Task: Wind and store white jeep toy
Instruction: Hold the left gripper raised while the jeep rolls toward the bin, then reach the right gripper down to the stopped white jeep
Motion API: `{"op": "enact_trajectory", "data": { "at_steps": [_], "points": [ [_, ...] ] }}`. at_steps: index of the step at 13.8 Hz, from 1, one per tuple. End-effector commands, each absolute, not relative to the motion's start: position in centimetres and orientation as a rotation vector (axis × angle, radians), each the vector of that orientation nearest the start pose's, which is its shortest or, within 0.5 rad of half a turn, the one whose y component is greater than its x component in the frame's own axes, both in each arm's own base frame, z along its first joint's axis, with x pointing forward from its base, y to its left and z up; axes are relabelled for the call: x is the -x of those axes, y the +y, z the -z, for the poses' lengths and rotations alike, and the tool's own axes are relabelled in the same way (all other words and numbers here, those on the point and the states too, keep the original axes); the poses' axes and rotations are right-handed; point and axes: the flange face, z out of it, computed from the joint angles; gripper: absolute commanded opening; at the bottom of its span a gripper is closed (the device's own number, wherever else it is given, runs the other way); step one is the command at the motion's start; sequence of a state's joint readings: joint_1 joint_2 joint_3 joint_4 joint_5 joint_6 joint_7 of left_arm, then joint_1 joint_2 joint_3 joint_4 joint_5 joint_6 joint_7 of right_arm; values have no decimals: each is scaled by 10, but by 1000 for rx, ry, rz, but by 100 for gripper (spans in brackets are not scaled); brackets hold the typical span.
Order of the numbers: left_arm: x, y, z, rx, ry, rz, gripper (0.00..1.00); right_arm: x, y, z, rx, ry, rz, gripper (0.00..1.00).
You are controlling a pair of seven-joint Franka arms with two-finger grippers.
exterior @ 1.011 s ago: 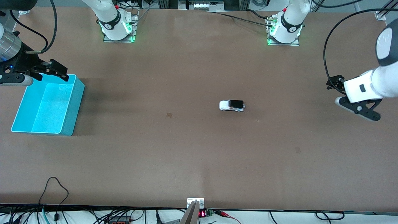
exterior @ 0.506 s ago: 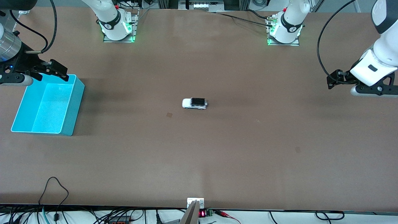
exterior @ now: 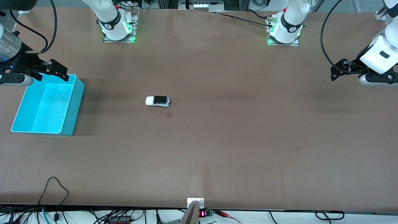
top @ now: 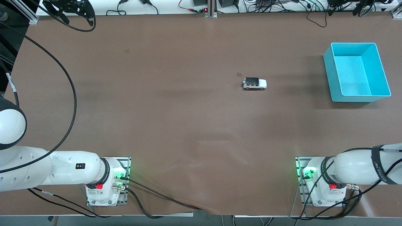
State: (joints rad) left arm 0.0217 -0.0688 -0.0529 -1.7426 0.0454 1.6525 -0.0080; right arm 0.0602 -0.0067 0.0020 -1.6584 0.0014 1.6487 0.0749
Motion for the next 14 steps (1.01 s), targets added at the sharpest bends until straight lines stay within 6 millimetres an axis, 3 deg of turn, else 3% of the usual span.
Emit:
{"op": "enact_trajectory", "data": {
  "at_steps": [1,6,11,14],
  "points": [
    [-541,-12,-586,3109,25,-61,100,-556,38,-595,3141,24,-17,100],
    [-542,-14,-583,3106,31,-111,100,-563,51,-574,3141,-33,-77,100],
    [-541,-15,-582,3106,59,-126,100,-567,97,-514,3113,-322,-359,100],
    [-539,-15,-578,3104,64,-164,100,-573,117,-477,3051,-582,-369,100]
  ]
}}
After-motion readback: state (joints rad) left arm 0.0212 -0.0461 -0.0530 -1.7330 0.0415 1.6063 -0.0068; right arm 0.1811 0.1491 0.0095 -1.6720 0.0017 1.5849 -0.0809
